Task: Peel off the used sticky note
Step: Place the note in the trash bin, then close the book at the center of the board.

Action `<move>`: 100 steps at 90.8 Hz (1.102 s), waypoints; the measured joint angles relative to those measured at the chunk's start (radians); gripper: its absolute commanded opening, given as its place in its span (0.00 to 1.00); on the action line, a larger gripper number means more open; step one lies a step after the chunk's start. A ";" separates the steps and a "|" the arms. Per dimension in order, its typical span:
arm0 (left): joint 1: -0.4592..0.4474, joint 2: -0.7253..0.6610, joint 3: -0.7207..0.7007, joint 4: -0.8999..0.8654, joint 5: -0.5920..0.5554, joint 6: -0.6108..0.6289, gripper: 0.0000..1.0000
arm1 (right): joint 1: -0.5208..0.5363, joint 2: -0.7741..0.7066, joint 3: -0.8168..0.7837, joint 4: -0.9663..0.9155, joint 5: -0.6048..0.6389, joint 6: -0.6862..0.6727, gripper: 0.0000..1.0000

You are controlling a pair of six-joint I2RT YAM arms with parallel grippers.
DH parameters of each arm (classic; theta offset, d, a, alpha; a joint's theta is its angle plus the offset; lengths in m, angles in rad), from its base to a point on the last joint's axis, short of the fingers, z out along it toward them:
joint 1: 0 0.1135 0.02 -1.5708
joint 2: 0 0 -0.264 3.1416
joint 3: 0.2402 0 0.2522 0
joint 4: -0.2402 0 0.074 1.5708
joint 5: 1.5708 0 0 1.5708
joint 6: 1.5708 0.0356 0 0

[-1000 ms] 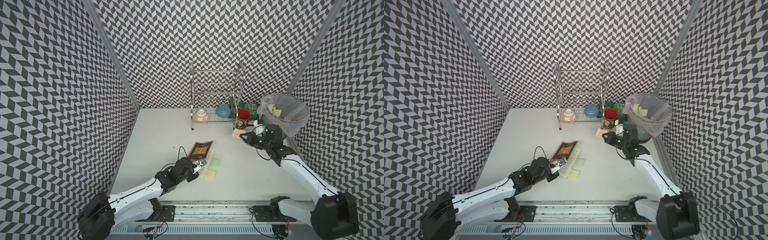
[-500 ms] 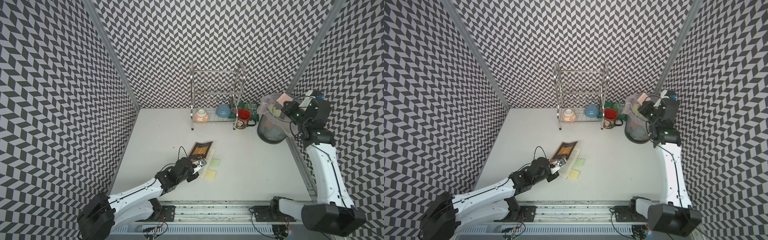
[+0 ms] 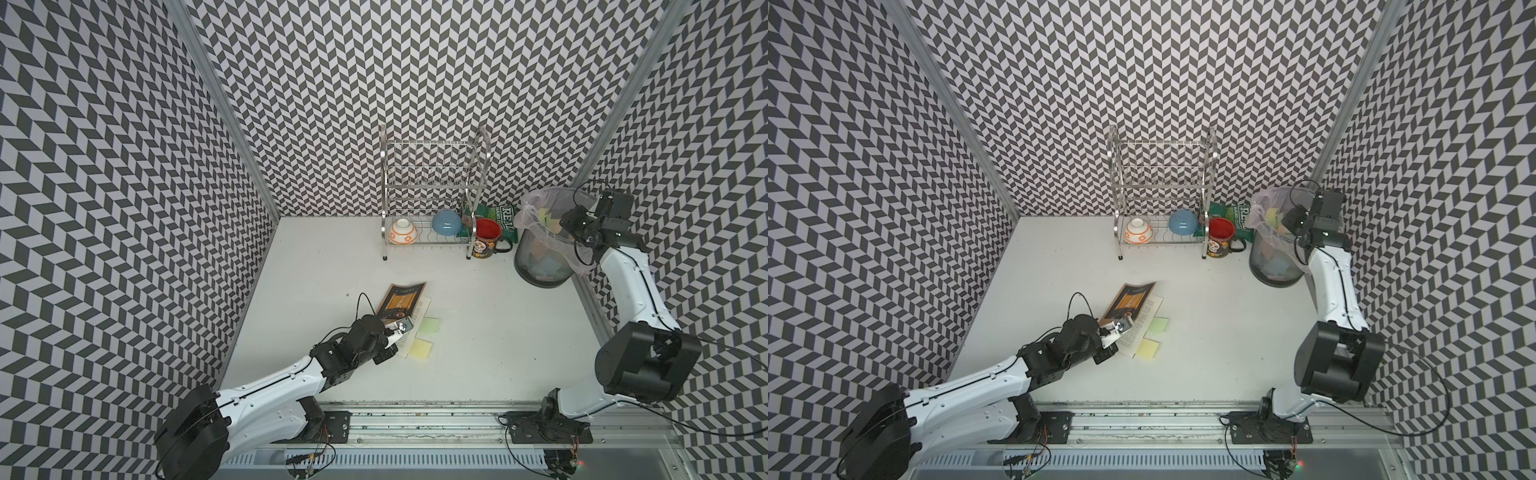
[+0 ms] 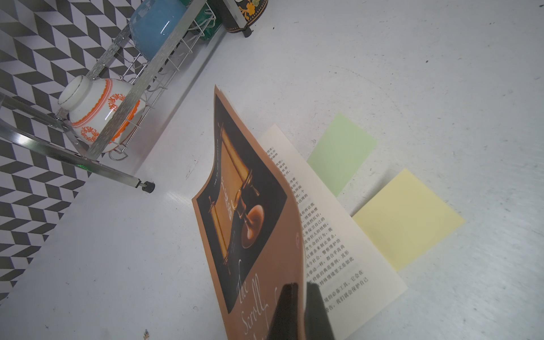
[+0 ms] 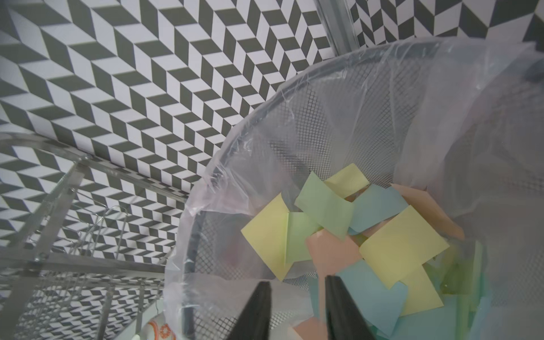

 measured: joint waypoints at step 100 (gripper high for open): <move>0.372 0.014 0.249 -0.216 0.364 0.084 0.95 | 0.610 -0.434 -0.568 0.216 -0.202 0.051 0.75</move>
